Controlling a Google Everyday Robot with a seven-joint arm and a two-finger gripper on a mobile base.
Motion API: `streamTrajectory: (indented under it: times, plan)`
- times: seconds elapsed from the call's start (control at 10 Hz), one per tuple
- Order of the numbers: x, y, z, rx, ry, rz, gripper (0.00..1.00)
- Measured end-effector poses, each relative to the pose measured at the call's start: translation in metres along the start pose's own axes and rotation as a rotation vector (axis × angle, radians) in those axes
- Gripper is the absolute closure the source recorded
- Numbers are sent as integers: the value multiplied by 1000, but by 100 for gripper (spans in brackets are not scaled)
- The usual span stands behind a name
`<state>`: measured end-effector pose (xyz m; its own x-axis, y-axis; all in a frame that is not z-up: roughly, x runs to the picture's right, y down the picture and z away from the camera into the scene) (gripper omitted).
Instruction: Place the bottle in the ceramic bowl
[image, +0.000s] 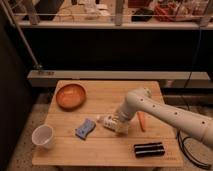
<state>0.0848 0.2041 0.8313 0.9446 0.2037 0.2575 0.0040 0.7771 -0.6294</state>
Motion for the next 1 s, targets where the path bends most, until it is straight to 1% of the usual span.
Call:
streamTrajectory:
  times: [0.1,0.3,0.4,0.5,0.6,0.8,0.9,1.0]
  plan:
    - [1,2,2,-4,-1,1,67]
    - [3,5,6,-11,-7,10,90]
    - [4,6,8,-11,-9,12,96]
    - [4,7,7,-4,-8,9,99]
    - [3,6,1,4,-10,10,99]
    - [-4,4,-19,21,-16,10,99]
    - [-8,3,-33,30,-18,12,99]
    - [-9,3,-41,37,-19,14,99]
